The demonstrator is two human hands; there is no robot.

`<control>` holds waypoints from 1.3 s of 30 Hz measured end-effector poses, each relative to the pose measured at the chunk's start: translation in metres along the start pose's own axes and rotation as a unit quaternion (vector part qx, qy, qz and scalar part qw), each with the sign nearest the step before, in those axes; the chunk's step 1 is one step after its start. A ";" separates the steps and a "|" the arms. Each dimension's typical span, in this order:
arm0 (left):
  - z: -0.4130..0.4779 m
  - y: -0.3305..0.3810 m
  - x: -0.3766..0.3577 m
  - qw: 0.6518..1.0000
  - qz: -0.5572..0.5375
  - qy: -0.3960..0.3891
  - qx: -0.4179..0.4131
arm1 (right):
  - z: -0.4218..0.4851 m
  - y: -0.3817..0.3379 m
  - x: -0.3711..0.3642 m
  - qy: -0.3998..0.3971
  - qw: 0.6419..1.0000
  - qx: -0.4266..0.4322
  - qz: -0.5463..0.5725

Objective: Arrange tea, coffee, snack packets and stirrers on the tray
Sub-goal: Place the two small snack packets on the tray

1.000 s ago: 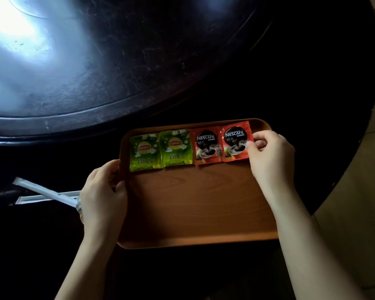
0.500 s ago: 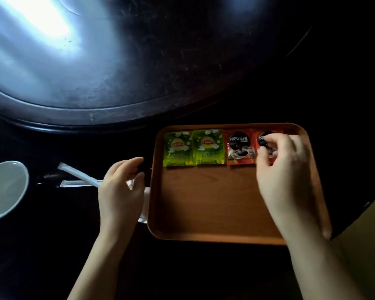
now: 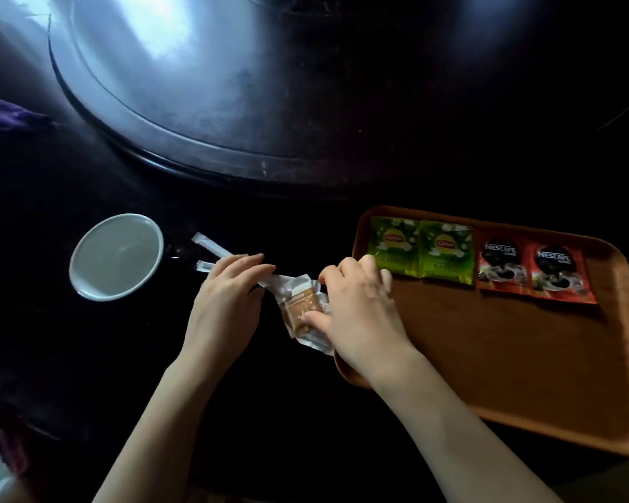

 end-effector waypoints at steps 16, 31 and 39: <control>0.002 0.006 -0.014 0.989 -0.097 -0.017 -0.106 | -0.008 -0.013 0.008 -0.046 0.998 -0.007 0.046; -0.010 0.027 0.024 0.868 -0.485 0.026 0.099 | -0.020 0.013 0.019 0.041 0.824 -0.107 0.554; -0.027 0.065 0.005 0.837 -0.532 -0.067 0.107 | -0.046 0.022 0.022 0.041 0.759 -0.136 0.636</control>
Point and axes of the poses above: each hand's wrist, its own z-axis towards the middle knuckle, its own x-axis out of the back of the hand, y = z × x, the point moved 1 cm from there along z, towards the middle knuckle, and after that the axes turned 5 degrees about z, right-handed, at the moved point
